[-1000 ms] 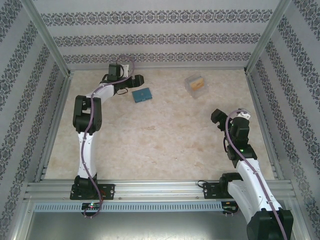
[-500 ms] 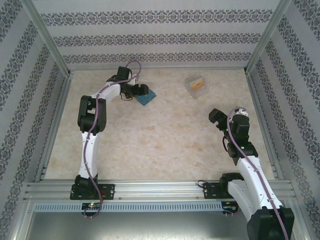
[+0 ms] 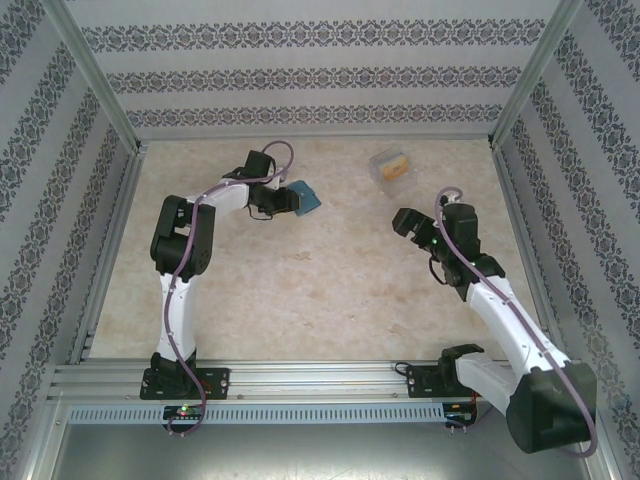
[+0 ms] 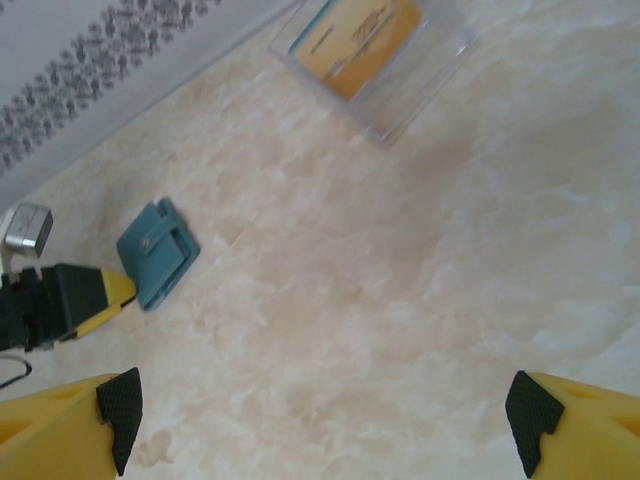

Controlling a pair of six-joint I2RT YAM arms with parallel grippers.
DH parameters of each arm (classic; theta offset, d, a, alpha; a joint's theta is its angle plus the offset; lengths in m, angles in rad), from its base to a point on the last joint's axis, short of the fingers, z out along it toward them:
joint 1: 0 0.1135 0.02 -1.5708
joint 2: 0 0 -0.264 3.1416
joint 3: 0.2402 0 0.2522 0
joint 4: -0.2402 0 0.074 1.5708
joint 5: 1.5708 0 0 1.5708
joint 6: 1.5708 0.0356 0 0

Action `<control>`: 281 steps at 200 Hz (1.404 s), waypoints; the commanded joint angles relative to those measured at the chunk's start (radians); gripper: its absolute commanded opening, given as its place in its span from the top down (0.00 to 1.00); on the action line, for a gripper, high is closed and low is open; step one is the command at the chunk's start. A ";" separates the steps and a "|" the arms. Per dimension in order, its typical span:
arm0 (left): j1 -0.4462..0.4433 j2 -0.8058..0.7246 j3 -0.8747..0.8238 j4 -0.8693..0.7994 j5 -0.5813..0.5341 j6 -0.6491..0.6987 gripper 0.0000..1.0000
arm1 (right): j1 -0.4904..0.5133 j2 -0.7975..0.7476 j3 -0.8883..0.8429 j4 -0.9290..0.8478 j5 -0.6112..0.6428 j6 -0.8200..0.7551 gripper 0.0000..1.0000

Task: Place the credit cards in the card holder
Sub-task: Rotate the card holder at the center of the table, then pick up the card holder from the top-center of the table.

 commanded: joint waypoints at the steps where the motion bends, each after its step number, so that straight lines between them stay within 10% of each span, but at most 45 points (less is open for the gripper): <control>1: -0.009 0.002 0.003 -0.022 -0.059 -0.050 0.57 | 0.047 0.024 0.057 -0.018 -0.027 -0.025 0.04; 124: -0.012 0.122 0.148 0.008 -0.013 -0.251 0.64 | 0.093 0.022 0.066 -0.026 0.004 -0.007 0.05; 171: -0.011 0.150 0.182 -0.004 -0.003 -0.244 1.00 | 0.123 0.055 0.076 -0.018 -0.004 0.009 0.05; 235: -0.026 -0.106 -0.036 0.057 0.069 -0.237 1.00 | 0.156 0.095 0.110 -0.044 -0.019 0.027 0.06; 281: -0.056 -0.352 -0.241 0.021 0.111 -0.223 0.99 | 0.255 0.280 0.254 -0.115 -0.199 -0.019 0.26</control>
